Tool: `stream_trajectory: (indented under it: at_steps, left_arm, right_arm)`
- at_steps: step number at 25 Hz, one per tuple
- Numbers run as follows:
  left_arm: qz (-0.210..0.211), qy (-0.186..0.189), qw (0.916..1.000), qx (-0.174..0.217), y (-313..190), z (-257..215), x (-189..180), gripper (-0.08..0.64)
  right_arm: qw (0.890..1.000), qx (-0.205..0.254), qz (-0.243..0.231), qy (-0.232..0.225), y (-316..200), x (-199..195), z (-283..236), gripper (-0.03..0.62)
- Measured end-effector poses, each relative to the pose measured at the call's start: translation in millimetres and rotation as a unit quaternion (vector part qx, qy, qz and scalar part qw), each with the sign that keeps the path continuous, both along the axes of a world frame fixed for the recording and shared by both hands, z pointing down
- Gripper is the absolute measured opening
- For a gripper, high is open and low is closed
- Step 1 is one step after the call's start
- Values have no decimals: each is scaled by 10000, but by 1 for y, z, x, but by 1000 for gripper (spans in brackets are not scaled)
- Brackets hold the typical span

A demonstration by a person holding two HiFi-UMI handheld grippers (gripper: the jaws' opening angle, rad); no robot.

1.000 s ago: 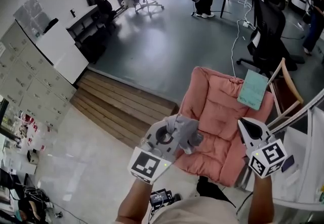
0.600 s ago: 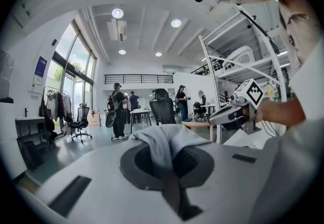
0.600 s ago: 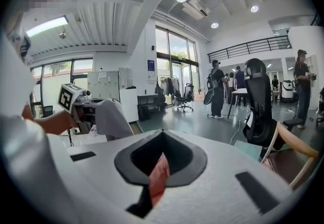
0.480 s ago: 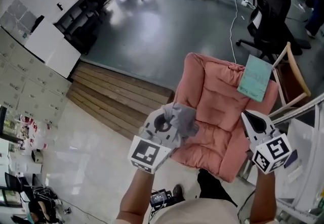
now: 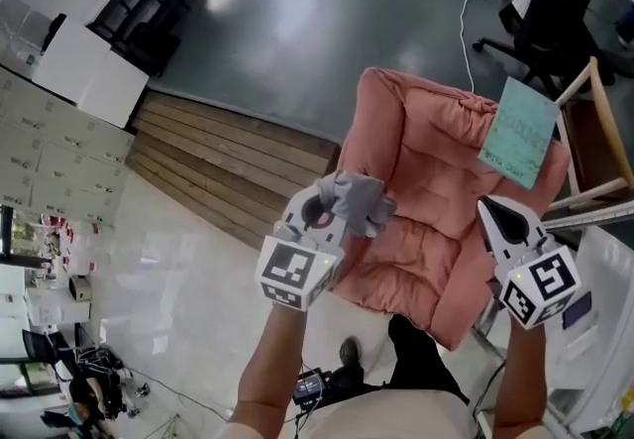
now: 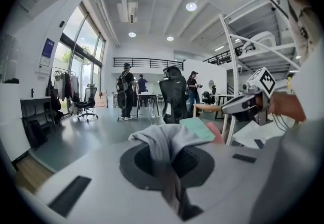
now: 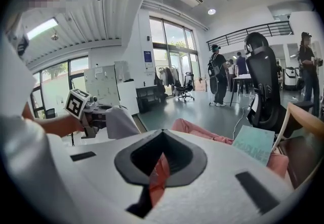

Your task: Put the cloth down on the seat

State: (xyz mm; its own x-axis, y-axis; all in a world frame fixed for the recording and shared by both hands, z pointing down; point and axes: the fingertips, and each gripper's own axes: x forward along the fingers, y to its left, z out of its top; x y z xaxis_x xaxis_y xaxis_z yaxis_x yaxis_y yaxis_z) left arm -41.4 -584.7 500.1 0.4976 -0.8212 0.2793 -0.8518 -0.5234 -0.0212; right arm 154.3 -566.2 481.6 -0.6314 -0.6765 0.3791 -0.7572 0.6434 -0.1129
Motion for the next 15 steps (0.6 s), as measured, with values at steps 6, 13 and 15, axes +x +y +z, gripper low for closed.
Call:
stream_trajectory:
  at_steps: [6,13,15]
  left_arm:
    - [-257,-66,9992,-312,-37,57,-9,20]
    - [-653,-109,9941,-857,-71,121,-30,20]
    - [-713,-121,9933,-902,-79,138,-33,20]
  right_arm:
    - [9998,-198,-83,17,-31,-4,42,-6]
    - [9989,-416,-193,-26,-59,-17,83,-6]
    - [9986,-476,-223,-41,-64,-19,94,-6]
